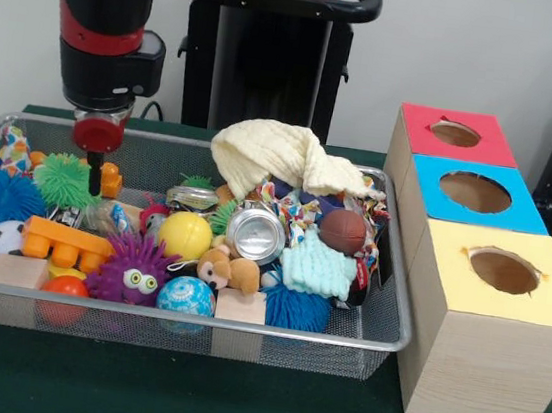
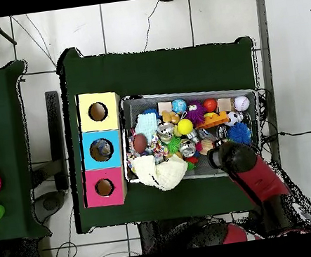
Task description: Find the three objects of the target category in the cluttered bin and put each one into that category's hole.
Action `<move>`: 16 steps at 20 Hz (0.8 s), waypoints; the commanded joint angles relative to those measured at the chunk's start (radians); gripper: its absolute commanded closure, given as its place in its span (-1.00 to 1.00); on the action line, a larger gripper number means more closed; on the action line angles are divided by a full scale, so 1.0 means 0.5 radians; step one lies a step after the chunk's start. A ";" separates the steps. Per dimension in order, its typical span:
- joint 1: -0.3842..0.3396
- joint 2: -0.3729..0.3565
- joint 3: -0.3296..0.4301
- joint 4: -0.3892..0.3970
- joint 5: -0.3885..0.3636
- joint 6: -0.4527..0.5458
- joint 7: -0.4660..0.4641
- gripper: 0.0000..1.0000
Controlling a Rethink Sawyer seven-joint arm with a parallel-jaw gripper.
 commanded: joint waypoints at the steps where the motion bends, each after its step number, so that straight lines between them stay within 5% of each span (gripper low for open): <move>1: -0.053 0.101 0.272 -0.175 0.084 -0.150 0.322 -1.00; 16: -0.095 0.175 0.332 -0.191 0.080 -0.241 0.327 -1.00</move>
